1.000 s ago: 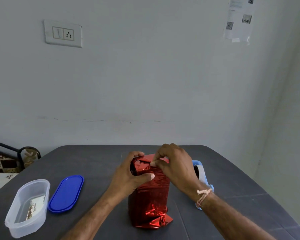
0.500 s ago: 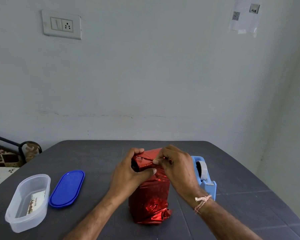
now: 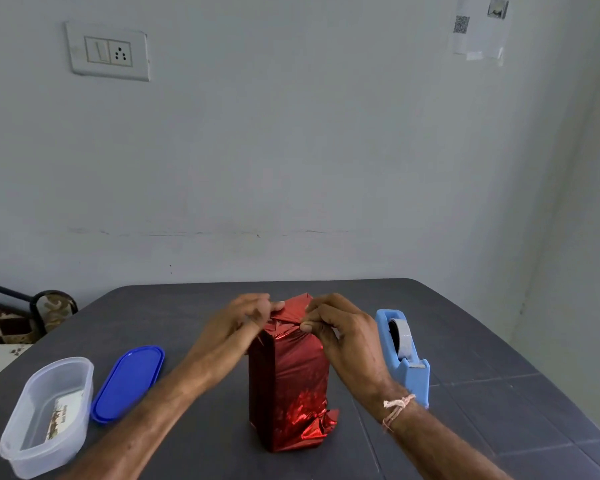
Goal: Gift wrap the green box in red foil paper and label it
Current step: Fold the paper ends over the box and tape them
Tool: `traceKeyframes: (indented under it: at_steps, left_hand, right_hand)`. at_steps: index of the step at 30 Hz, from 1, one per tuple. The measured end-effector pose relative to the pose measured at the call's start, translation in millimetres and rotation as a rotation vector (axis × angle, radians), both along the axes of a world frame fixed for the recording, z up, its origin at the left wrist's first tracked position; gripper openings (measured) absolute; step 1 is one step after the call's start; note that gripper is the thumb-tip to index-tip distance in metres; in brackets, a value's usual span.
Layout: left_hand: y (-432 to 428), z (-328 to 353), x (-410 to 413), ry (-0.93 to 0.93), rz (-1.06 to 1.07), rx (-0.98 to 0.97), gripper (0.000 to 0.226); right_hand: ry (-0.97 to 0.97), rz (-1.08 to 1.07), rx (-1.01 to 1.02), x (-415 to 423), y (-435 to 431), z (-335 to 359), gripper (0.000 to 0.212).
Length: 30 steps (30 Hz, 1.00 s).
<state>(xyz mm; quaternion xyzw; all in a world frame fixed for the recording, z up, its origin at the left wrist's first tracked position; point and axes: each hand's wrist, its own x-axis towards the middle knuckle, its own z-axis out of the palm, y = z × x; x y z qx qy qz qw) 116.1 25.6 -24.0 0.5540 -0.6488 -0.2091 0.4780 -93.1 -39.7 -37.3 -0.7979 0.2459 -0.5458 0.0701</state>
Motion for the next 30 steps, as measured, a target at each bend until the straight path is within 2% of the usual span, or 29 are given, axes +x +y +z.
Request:
traceKeyframes:
  at_steps: [2,6,9,14,20,25,30]
  left_hand:
    - [-5.1,14.6,1.0,0.027,0.009,0.051,0.057]
    - [-23.4,38.7,4.1,-0.165,0.019,0.051,0.029]
    - [-31.9,51.3,5.7,-0.204,-0.021,0.154,0.014]
    - [-23.7,49.3,6.4,-0.002,-0.127,0.318,0.017]
    - [-17.6,30.2,4.1,0.196,-0.092,0.340,0.024]
    - [-14.8,18.5,-3.5,0.326,-0.088,0.335,0.026]
    - [-16.4,13.8,-13.2,0.347,-0.036,0.285,0.027]
  right_hand:
    - [-0.006,0.013,0.026,-1.0,0.5,-2.2,0.013]
    - [0.007,-0.069,0.021,-1.0,2.6,-4.1,0.036]
    - [-0.042,-0.089,0.087,1.2,3.5,-5.7,0.034]
    - [-0.198,-0.011,0.330,10.5,4.5,-3.5,0.022]
    - [-0.253,-0.050,0.624,19.4,-1.3,13.5,0.034]
    - [-0.238,-0.042,0.803,22.1,-2.9,22.2,0.021]
    - [-0.323,-0.003,0.920,18.3,-6.4,23.9,0.013]
